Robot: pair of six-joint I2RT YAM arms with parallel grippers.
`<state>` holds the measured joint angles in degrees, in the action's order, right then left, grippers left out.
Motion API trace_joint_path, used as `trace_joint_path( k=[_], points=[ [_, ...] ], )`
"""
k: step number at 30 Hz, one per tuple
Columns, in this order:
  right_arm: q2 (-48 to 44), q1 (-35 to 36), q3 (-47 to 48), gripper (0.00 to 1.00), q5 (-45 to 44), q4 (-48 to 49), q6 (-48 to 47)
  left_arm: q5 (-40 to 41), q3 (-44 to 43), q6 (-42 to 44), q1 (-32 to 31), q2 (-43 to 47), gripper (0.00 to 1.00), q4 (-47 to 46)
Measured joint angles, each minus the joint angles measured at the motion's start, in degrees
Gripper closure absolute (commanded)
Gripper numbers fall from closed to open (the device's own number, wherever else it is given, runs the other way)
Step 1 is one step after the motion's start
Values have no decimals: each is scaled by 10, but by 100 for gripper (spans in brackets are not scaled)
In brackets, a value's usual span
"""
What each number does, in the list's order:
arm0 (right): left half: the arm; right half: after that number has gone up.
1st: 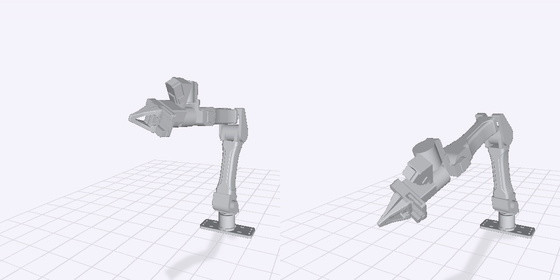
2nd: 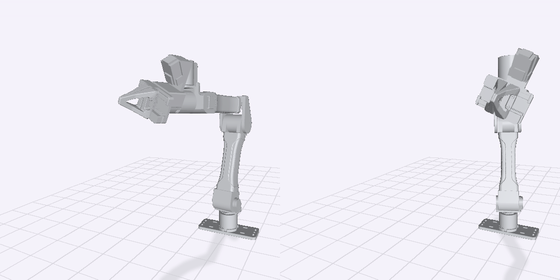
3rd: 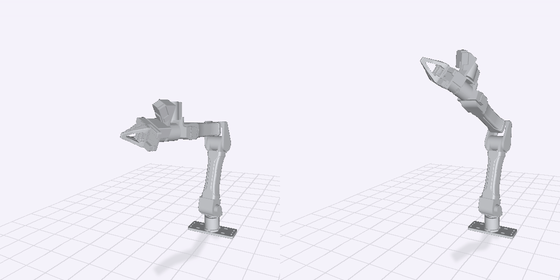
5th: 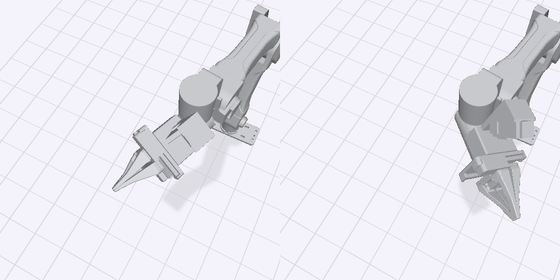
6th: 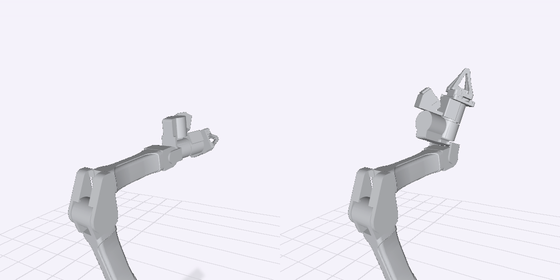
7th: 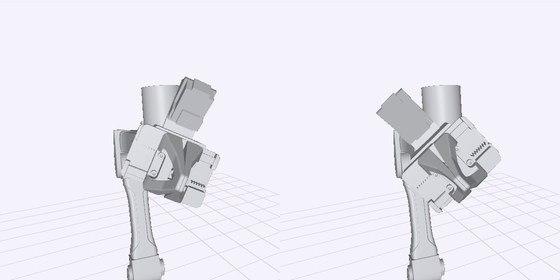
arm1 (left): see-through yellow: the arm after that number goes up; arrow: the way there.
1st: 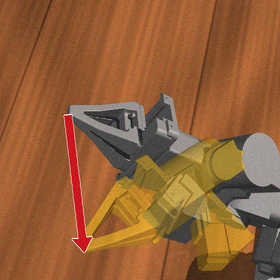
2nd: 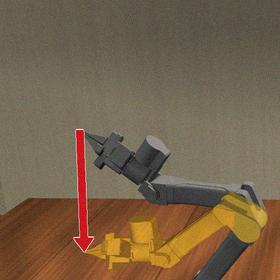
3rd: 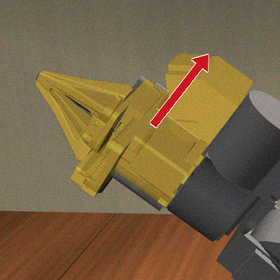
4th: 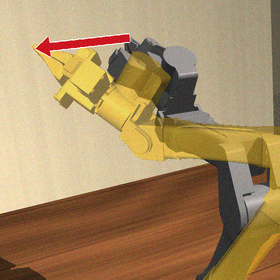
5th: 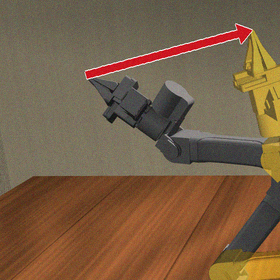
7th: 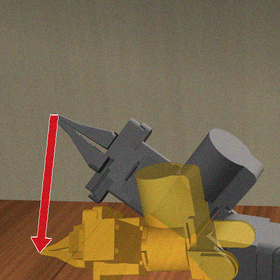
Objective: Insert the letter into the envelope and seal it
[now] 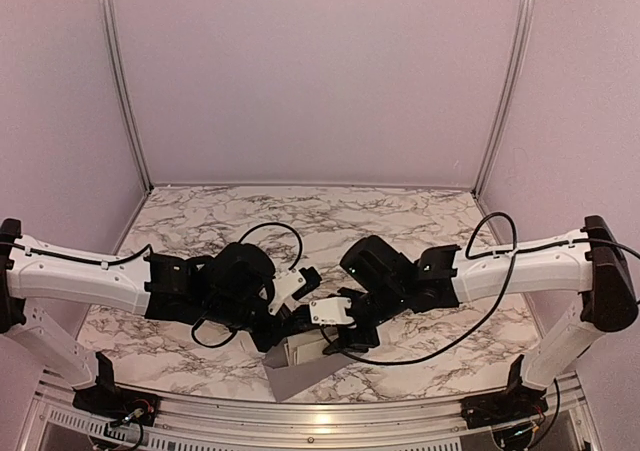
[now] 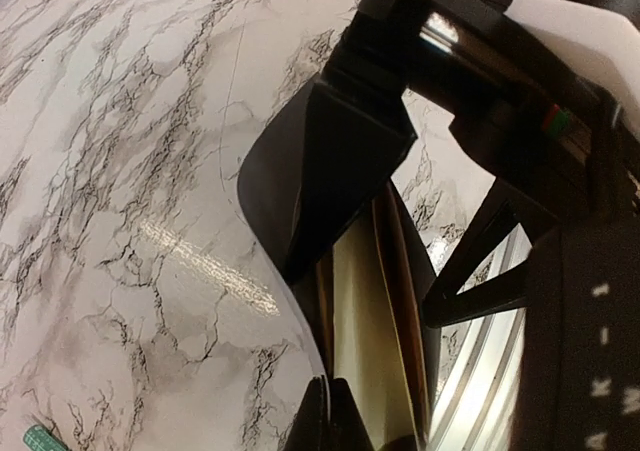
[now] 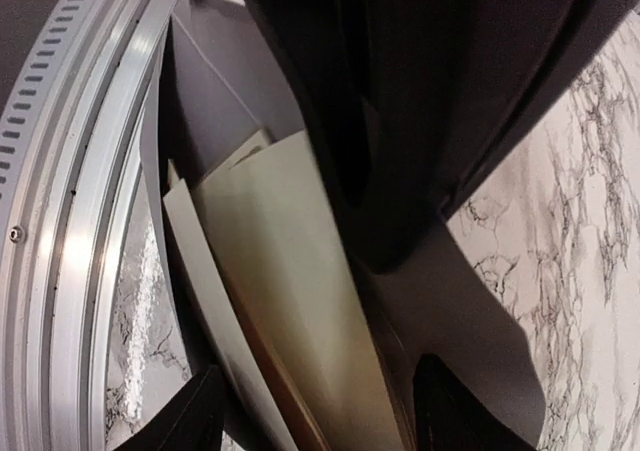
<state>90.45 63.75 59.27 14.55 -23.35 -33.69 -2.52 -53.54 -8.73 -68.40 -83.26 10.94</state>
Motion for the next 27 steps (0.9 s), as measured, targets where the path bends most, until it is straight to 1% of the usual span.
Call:
trace_joint_path(
  k=[4,11,18,23,27],
  points=[
    [-46,1,-40,34,-2,45,8,3,0,1,-1,0,100,-26],
    [-104,1,-71,34,6,125,20,11,0,0,-2,0,100,-48],
    [-110,1,-98,42,14,188,38,11,0,-1,-3,0,100,-47],
    [-147,1,-150,42,-3,271,82,34,0,-3,-3,0,100,-52],
    [-202,1,-196,43,-56,358,149,73,-2,-11,-3,0,100,-54]
  ],
)
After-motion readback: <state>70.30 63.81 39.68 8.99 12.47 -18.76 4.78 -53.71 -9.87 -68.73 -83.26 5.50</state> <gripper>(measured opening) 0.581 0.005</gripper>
